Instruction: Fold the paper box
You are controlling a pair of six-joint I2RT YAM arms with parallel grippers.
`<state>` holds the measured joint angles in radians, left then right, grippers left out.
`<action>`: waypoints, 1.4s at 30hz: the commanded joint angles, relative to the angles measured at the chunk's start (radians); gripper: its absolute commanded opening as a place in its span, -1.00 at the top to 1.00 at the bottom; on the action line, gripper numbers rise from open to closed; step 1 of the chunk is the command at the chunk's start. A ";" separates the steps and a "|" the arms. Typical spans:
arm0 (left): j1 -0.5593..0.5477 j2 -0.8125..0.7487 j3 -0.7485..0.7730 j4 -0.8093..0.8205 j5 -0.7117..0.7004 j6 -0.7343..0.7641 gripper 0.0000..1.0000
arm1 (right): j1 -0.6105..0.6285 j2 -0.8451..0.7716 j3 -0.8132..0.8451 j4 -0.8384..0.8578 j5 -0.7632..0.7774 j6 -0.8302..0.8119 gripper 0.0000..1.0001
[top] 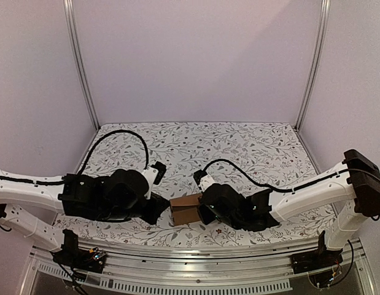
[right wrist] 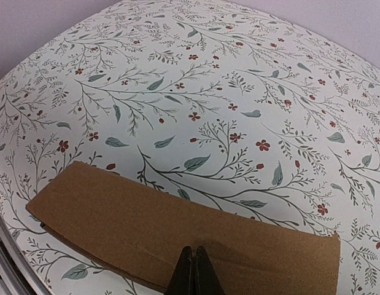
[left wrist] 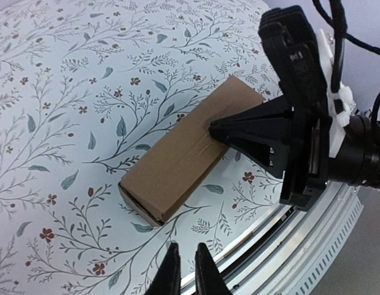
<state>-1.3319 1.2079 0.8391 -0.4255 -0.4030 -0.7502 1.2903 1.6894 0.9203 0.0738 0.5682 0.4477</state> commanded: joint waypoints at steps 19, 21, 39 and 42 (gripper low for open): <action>0.264 0.146 -0.224 0.539 0.374 0.240 1.00 | 0.005 0.027 -0.041 -0.084 -0.029 -0.008 1.00; 0.267 0.165 -0.280 0.624 0.395 0.218 1.00 | 0.005 0.027 -0.041 -0.086 -0.032 -0.008 1.00; 0.267 0.225 -0.489 0.843 0.424 0.140 1.00 | -0.042 -0.094 0.051 -0.233 -0.095 -0.095 1.00; 0.267 0.222 -0.491 0.838 0.419 0.141 1.00 | -0.074 -0.168 0.049 -0.269 -0.114 -0.125 1.00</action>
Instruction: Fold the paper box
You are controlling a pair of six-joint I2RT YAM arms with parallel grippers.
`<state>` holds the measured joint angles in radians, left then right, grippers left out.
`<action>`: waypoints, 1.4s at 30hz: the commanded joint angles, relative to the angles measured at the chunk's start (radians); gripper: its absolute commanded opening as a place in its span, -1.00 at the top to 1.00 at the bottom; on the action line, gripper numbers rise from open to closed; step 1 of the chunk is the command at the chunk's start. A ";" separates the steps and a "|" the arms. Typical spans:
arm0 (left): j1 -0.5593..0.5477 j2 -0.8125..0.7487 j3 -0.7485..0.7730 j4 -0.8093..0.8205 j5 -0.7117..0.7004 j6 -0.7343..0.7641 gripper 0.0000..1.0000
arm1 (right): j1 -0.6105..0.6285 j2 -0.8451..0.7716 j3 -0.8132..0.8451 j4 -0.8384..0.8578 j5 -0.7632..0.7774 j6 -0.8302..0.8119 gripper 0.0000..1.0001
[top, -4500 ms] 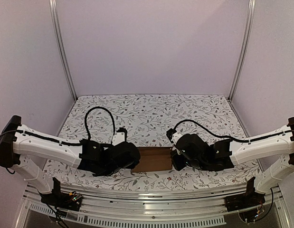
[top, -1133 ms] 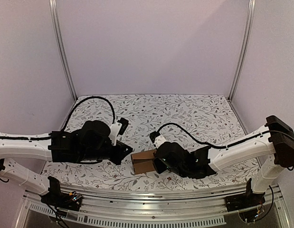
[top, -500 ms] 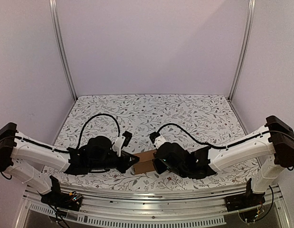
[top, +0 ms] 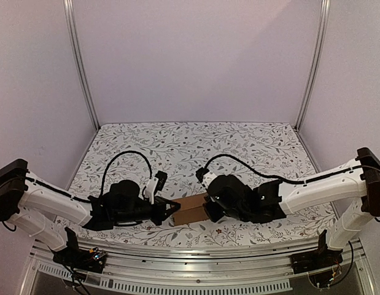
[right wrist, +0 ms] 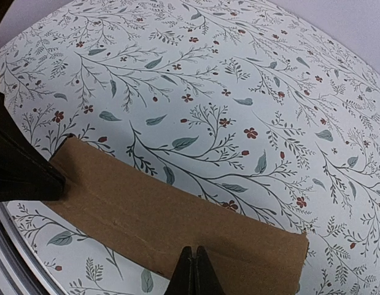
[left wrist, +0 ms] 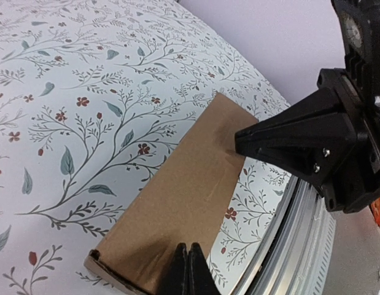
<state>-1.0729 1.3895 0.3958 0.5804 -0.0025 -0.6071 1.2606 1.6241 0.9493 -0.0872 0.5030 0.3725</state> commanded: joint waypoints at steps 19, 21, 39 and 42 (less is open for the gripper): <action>0.008 0.039 -0.040 -0.174 0.029 0.002 1.00 | -0.185 -0.124 -0.162 -0.037 -0.184 0.030 1.00; 0.008 0.039 -0.041 -0.175 0.029 -0.002 1.00 | -0.185 -0.111 -0.173 -0.037 -0.198 0.046 1.00; 0.008 0.012 0.005 -0.243 0.008 0.025 1.00 | -0.140 -0.167 0.010 -0.100 -0.247 -0.050 1.00; 0.008 -0.012 0.020 -0.256 0.006 0.029 1.00 | -0.124 -0.117 0.010 -0.070 -0.269 -0.034 1.00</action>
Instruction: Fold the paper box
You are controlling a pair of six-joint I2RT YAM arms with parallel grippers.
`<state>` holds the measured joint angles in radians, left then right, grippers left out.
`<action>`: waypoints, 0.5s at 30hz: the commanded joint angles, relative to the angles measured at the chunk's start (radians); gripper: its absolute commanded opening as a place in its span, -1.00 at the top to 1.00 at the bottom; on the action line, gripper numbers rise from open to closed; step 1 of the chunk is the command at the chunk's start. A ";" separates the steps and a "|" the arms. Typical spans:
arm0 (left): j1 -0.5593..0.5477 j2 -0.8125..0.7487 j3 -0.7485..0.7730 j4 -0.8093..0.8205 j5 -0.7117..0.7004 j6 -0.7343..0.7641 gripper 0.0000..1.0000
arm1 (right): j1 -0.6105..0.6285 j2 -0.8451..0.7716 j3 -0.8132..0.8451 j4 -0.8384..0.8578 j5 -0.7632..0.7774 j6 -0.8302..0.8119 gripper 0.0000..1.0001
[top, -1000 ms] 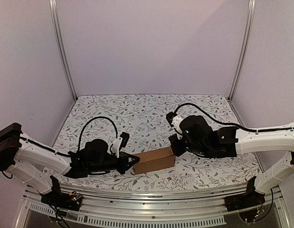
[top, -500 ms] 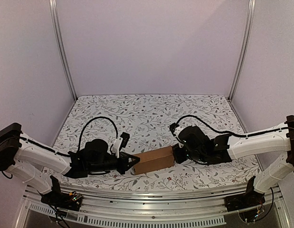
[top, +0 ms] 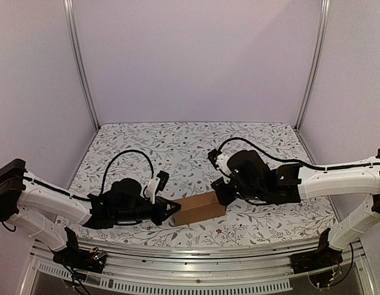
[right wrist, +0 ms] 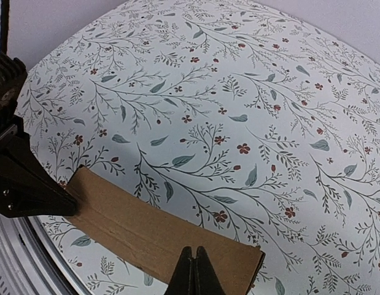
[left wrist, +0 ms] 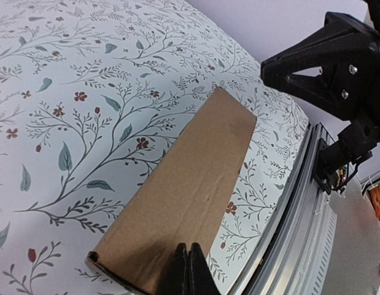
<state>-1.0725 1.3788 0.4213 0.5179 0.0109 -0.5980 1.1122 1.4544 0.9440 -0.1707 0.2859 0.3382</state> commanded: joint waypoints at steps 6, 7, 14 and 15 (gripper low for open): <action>0.009 -0.058 0.041 -0.247 -0.008 0.039 1.00 | 0.032 0.153 -0.012 0.068 -0.096 0.048 1.00; 0.009 -0.067 0.049 -0.260 -0.008 0.045 1.00 | 0.032 0.160 -0.017 0.072 -0.098 0.057 1.00; 0.009 -0.166 0.102 -0.370 -0.058 0.069 1.00 | 0.031 0.185 -0.048 0.070 -0.093 0.077 1.00; 0.011 -0.190 0.100 -0.379 -0.070 0.066 1.00 | 0.032 0.185 -0.047 0.070 -0.095 0.077 1.00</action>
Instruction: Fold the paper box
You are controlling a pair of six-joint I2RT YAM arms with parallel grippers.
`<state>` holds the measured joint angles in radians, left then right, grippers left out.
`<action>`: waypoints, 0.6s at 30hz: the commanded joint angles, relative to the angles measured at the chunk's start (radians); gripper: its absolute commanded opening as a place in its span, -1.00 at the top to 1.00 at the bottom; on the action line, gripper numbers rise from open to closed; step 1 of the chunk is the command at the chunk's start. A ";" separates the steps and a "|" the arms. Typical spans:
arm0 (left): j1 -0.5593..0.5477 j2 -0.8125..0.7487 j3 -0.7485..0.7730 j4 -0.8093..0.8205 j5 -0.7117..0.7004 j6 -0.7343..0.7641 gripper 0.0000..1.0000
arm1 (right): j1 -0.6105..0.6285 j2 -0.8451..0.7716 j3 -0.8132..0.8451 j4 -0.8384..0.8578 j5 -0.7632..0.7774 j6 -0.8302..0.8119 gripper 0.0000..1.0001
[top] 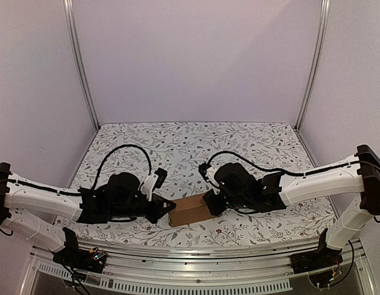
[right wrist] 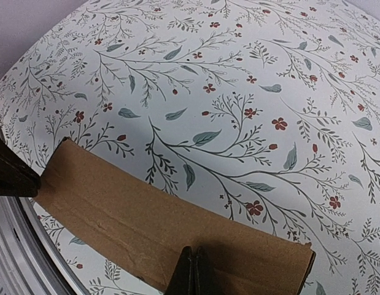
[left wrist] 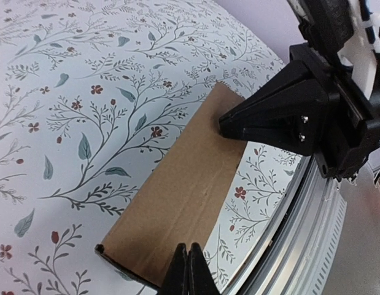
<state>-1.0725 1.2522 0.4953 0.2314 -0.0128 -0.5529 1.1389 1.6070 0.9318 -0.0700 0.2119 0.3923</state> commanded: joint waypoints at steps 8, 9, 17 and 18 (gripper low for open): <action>0.016 -0.167 -0.006 -0.137 -0.100 0.017 1.00 | 0.005 0.033 -0.027 -0.030 -0.028 0.016 1.00; 0.018 -0.160 -0.015 -0.131 -0.096 0.011 1.00 | 0.004 0.034 -0.026 -0.030 -0.029 0.016 1.00; 0.020 0.017 -0.086 0.031 -0.024 -0.047 1.00 | 0.005 0.043 -0.026 -0.030 -0.039 0.020 1.00; 0.020 0.039 -0.093 0.046 -0.020 -0.054 1.00 | 0.004 0.042 -0.028 -0.030 -0.037 0.021 1.00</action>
<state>-1.0687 1.2144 0.4404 0.2108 -0.0666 -0.5743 1.1389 1.6135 0.9279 -0.0475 0.2024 0.4038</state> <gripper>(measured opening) 0.003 0.002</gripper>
